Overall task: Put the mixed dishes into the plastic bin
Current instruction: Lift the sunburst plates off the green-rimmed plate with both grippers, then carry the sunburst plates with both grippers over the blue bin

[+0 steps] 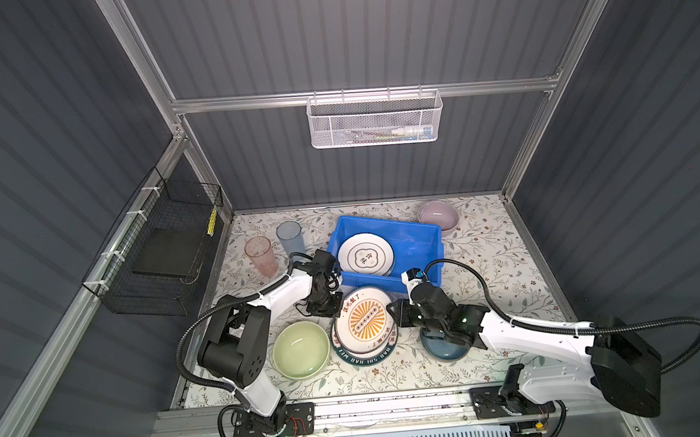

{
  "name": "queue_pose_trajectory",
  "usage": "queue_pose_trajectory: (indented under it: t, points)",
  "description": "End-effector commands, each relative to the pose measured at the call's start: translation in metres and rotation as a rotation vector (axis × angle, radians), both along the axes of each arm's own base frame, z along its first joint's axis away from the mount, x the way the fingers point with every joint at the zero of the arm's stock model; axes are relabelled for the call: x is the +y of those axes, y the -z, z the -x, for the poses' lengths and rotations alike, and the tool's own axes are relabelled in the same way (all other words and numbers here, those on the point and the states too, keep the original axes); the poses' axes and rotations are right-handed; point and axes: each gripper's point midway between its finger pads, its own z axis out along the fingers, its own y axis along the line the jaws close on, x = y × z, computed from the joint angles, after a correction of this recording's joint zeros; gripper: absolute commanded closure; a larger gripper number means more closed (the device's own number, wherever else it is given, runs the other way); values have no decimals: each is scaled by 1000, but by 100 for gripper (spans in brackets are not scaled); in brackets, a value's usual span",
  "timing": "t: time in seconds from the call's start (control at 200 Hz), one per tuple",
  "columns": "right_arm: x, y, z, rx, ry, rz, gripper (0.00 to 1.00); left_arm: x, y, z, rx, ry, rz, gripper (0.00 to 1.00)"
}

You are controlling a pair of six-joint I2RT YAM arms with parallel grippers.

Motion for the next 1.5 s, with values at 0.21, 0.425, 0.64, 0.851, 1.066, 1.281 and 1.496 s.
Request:
queue_pose_trajectory:
  t: [0.21, 0.425, 0.64, 0.851, 1.066, 1.281, 1.496]
  points:
    - [18, -5, -3, 46, -25, -18, 82, -20, -10, -2, 7, 4, 86, 84]
    - [12, -8, -6, 52, -15, -4, 85, -23, -19, -6, -14, 4, 100, 84]
    - [3, -10, -6, 59, -20, 2, 93, -26, -35, -12, -51, -2, 124, 80]
    - [0, -8, -7, 80, -35, -39, 95, -30, -55, -17, -94, 0, 156, 78]
    - [-8, -20, -11, 63, -39, -87, 96, -28, -73, -20, -135, 0, 153, 65]
    - [-21, -36, -18, 4, -38, -102, 97, -15, -98, -32, -234, -36, 115, 49]
    - [-42, -54, -26, -43, -13, -104, 97, 7, -119, -56, -313, -147, 58, 49]
